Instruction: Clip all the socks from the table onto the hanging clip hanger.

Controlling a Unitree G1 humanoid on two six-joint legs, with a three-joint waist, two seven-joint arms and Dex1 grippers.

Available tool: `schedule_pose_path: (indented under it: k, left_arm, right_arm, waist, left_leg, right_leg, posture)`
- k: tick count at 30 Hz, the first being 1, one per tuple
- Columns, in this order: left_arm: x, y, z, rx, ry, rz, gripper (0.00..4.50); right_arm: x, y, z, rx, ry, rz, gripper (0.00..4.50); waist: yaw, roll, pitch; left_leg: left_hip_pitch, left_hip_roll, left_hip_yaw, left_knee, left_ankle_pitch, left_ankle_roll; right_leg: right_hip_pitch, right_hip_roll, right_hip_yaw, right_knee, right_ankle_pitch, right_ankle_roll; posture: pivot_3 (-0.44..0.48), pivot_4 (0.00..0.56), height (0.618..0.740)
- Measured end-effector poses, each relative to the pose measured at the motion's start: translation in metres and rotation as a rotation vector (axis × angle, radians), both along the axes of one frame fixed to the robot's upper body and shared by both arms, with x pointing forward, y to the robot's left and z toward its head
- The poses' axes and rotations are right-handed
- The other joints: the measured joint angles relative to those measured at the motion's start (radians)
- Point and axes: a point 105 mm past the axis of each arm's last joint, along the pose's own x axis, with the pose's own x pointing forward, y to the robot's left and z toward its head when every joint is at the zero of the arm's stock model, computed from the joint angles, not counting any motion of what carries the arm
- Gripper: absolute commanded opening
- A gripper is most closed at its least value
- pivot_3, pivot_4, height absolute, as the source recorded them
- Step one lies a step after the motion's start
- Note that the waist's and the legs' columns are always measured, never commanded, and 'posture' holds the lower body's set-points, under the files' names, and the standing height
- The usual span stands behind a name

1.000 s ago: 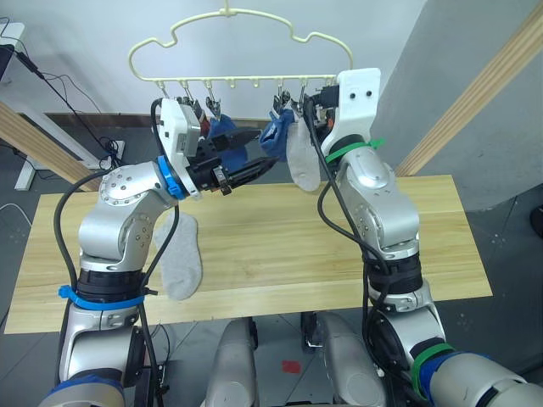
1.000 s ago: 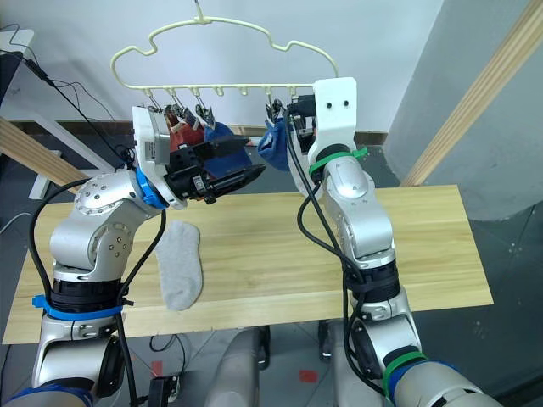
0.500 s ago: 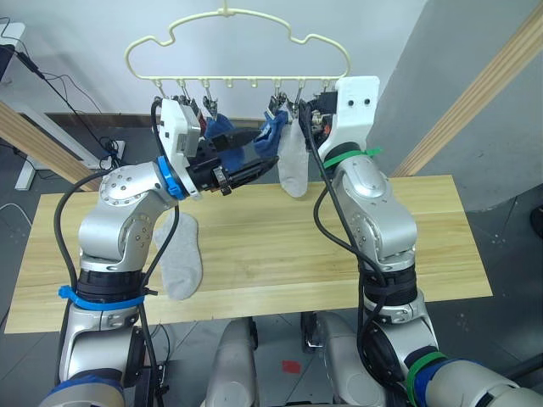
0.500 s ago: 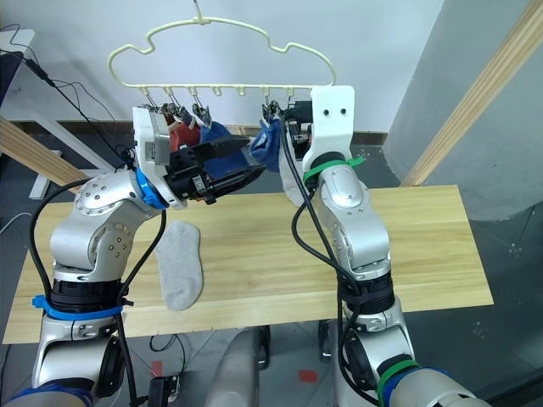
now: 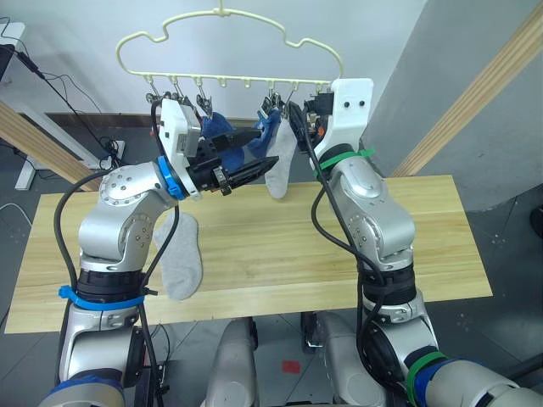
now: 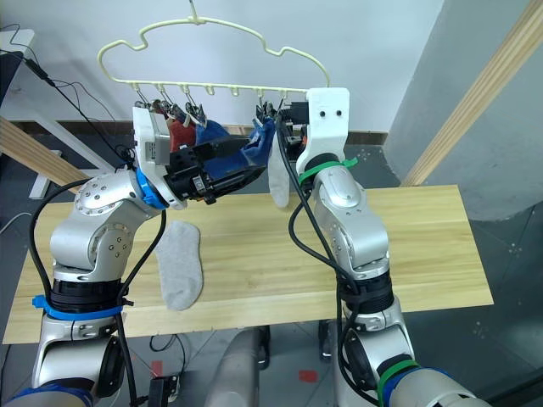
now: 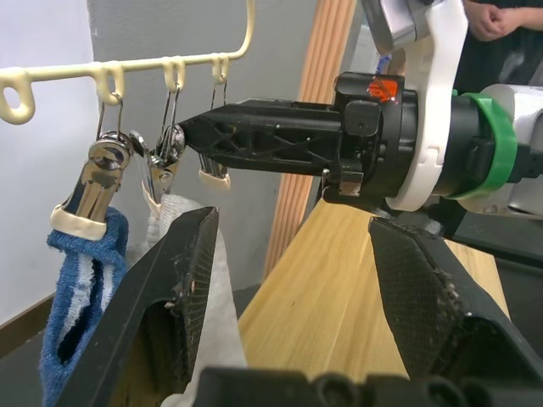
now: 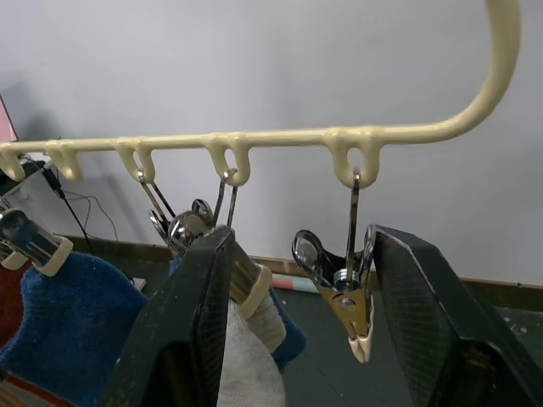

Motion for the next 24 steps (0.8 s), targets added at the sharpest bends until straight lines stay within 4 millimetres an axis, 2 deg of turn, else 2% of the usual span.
schedule_pose_path:
  k: [5,6,8,13,14,24]
  left_arm:
    - [0.0000,0.0000,0.0000,0.000,0.000,0.000,3.09]
    - [0.0000,0.0000,0.0000,0.000,0.000,0.000,3.09]
    - [0.0000,0.0000,0.0000,0.000,0.000,0.000,3.09]
    - [0.0000,0.0000,0.0000,0.000,0.000,0.000,3.09]
    - [0.0000,0.0000,0.0000,0.000,0.000,0.000,3.09]
    - [0.0001,0.0000,-0.0002,0.000,0.003,0.000,3.09]
  right_arm:
    - [0.0014,0.0000,-0.0004,0.004,-0.006,-0.002,2.58]
    - [0.0014,0.0000,0.0000,0.006,-0.009,-0.002,2.41]
    - [0.0018,-0.0002,0.0002,0.008,-0.013,-0.004,2.06]
    - [0.0033,-0.0002,0.0000,0.011,-0.018,-0.006,0.39]
    - [0.0035,-0.0004,0.0002,0.013,-0.020,-0.008,0.19]
    - [0.0035,-0.0007,0.0026,0.015,-0.029,-0.009,0.14]
  waist:
    - [0.000,0.000,0.000]
    - [0.000,0.000,0.000]
    - [0.000,0.000,0.000]
    - [0.000,0.000,0.000]
    - [0.000,0.000,0.000]
    - [0.000,0.000,0.000]
  left_leg:
    - [0.000,0.000,0.000,0.000,0.000,0.000]
    - [0.000,0.000,0.000,0.000,0.000,0.000]
    - [0.000,0.000,0.000,0.000,0.000,0.000]
    - [0.000,0.000,0.000,0.000,0.000,0.000]
    - [0.000,0.000,0.000,0.000,0.000,0.000]
    - [0.000,0.000,0.000,0.000,0.000,0.000]
  right_leg:
    - [0.000,0.000,0.000,0.000,0.000,0.000]
    - [0.000,0.000,0.000,0.000,0.000,0.000]
    - [0.000,0.000,0.000,0.000,0.000,0.000]
    - [0.000,0.000,0.000,0.000,0.000,0.000]
    - [0.000,0.000,0.000,0.000,0.000,0.000]
    - [0.000,0.000,0.000,0.000,0.000,0.000]
  posture:
    - [-0.025,0.367,0.740]
    - [-0.025,0.367,0.740]
    - [-0.025,0.367,0.740]
    - [-0.026,0.369,0.740]
    - [-0.026,0.369,0.740]
    - [-0.028,0.370,0.740]
